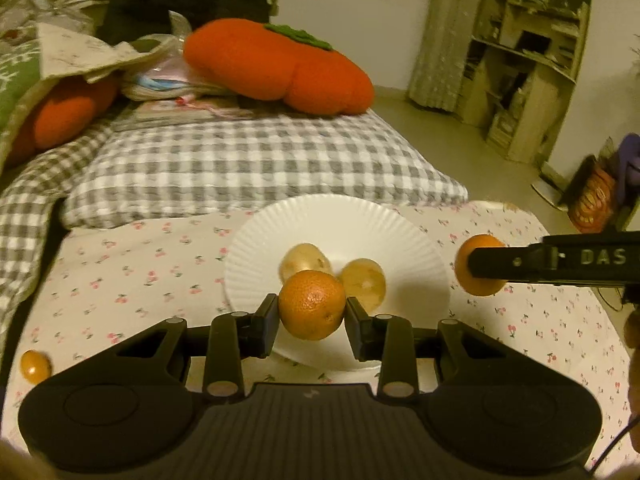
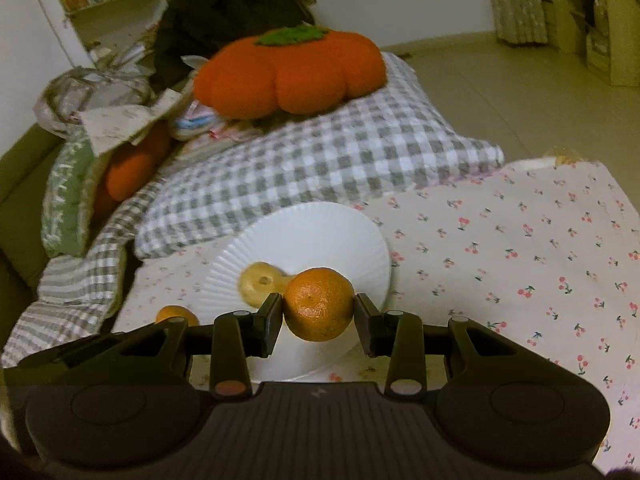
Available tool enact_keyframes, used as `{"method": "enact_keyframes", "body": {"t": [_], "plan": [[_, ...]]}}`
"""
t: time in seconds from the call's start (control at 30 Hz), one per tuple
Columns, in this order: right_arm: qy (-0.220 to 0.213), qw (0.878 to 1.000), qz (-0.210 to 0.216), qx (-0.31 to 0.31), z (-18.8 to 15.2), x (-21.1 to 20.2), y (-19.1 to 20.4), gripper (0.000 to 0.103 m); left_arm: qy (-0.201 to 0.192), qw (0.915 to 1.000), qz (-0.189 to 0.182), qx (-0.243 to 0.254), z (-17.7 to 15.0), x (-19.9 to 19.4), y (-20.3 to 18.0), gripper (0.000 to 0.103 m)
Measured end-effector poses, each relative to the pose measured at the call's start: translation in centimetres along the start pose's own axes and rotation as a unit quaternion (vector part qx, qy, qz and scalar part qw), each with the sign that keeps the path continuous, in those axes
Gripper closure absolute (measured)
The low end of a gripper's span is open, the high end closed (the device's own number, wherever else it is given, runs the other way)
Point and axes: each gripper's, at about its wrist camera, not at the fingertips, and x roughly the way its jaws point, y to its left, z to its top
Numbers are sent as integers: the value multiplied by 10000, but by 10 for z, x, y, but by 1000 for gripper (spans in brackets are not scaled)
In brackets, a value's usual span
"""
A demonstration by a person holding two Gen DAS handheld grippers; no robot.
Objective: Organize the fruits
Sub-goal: 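Carry both tangerines onto the white plate beside the pears and open both tools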
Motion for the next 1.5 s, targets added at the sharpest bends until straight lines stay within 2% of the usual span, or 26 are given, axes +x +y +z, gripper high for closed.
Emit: {"method": "enact_keyframes", "body": {"t": [0.2, 0.6, 0.9, 1.07, 1.2, 1.37, 1.5], "plan": [[63, 9999, -149, -9, 4, 19, -8, 68, 102, 9991, -296, -291, 2, 20, 7, 81], [207, 9980, -369, -469, -4, 48, 4, 68, 278, 9991, -332, 16, -6, 50, -1, 81], [177, 9980, -381, -465, -6, 53, 2, 66, 387, 9987, -294, 155, -12, 60, -2, 80], [17, 9995, -285, -158, 2, 41, -5, 61, 332, 9986, -405, 33, -9, 51, 3, 76], [-20, 9995, -317, 38, 4, 33, -9, 61, 239, 9979, -569, -200, -3, 39, 11, 75], [-205, 9990, -369, 119, 7, 20, -10, 61, 86, 9976, -556, -396, 2, 20, 21, 73], [-274, 9993, -206, 127, 6, 8, -5, 61, 30, 9973, -515, -525, 3, 6, 26, 70]]}}
